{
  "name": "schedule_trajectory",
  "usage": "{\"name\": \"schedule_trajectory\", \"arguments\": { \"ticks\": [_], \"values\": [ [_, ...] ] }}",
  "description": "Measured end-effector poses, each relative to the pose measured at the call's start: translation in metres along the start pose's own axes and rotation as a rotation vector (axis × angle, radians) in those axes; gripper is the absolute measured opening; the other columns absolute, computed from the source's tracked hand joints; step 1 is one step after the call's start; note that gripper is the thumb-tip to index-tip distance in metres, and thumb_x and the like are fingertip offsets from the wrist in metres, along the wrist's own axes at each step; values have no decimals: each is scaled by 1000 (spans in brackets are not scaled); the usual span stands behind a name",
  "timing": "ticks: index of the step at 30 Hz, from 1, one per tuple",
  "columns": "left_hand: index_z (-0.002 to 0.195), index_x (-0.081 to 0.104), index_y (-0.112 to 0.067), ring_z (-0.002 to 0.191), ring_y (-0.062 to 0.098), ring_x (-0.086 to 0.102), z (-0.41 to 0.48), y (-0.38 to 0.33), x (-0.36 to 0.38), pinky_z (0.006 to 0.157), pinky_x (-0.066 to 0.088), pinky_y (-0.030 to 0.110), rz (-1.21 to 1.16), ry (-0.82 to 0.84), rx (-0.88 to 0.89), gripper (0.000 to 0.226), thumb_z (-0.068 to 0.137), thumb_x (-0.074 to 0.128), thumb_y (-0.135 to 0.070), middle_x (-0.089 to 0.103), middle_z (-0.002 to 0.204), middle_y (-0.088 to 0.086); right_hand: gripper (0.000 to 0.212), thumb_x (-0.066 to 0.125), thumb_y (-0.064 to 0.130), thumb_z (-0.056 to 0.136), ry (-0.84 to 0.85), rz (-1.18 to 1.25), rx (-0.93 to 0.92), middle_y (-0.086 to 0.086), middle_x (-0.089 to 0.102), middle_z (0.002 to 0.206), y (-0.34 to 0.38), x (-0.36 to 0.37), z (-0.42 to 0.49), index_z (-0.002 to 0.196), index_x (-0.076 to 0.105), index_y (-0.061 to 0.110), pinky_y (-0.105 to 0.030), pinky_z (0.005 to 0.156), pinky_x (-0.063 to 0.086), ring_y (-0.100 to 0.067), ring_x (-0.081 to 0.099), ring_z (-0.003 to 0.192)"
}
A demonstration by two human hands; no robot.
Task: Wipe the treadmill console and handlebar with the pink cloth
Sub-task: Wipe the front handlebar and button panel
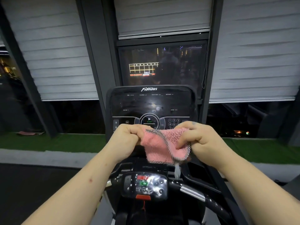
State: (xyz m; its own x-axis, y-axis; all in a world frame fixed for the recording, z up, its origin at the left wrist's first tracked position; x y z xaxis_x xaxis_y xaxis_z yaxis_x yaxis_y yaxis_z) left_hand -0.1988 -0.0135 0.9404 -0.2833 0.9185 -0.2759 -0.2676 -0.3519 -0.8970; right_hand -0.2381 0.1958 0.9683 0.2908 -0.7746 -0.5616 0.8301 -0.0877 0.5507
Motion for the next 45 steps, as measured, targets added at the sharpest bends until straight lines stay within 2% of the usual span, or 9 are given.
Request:
{"name": "schedule_trajectory", "arguments": {
  "ticks": [5,10,15,21,26,32,36,41,45],
  "values": [
    [59,73,-9,101,28,72,-5,7,4,77,62,33,14,-55,-75,58,81,31,25,76,104,7,63,44,-17,79,-64,171,297,13,75,106,-49,3,-4,77,81,34,-40,101,53,-10,66,109],
    [81,79,-12,69,7,68,-13,7,14,57,51,21,-59,-49,-172,51,103,36,6,76,95,4,23,58,18,103,-246,790,608,-10,76,113,-84,27,-16,114,77,22,-52,94,52,-32,70,106],
    [92,81,-23,81,19,66,-21,25,26,69,56,37,-70,-27,-206,42,98,47,1,74,97,3,48,44,43,107,-192,1094,830,-18,71,127,-95,68,-45,126,71,8,-62,100,52,-39,67,118],
    [109,76,-40,59,19,49,-31,40,33,50,41,30,163,-39,-178,39,101,58,-6,74,88,-7,64,30,52,109,-132,1427,886,-23,64,137,-87,101,-65,140,59,5,-63,115,38,-42,62,126],
    [117,70,-42,107,-13,55,-36,46,37,83,49,8,369,-49,-122,42,102,54,-6,59,125,-28,82,30,62,104,-80,1627,967,-33,49,149,-80,115,-80,148,44,-5,-63,123,24,-51,48,138],
    [146,52,-38,120,-23,40,-42,63,41,106,28,8,532,-18,-87,48,102,57,-20,44,140,-32,31,49,10,106,-224,1226,954,-27,72,116,-96,115,-85,131,58,-7,-55,84,62,-41,73,106],
    [162,27,-35,151,1,19,-53,94,31,122,11,21,767,26,-71,62,105,50,-39,26,164,-20,28,48,13,108,-261,1069,942,-19,75,116,-107,115,-91,129,62,2,-49,94,55,-32,74,108],
    [166,5,-33,159,11,-2,-75,163,5,129,-4,41,992,108,-179,71,105,38,-53,7,173,-6,37,55,39,103,-362,660,986,2,75,121,-139,125,-120,134,65,21,-51,111,48,-20,71,114],
    [165,-2,-32,159,14,-7,-93,212,-15,129,-5,44,1067,205,-236,86,99,43,-62,-1,174,-4,30,49,36,108,-450,441,1002,5,73,120,-131,136,-132,130,66,24,-20,86,53,-4,66,102]
  ]
}}
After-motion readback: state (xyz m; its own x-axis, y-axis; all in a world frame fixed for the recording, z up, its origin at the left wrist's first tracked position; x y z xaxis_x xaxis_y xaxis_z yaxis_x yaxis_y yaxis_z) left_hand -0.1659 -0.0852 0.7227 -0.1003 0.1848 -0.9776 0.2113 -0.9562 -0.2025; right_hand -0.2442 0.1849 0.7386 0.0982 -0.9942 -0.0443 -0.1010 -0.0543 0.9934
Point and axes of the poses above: each hand's wrist, its own z-axis towards the middle knuckle, its own x-axis out of the palm, y = z × x, the point moved 10 cm from there along z, towards the middle knuckle
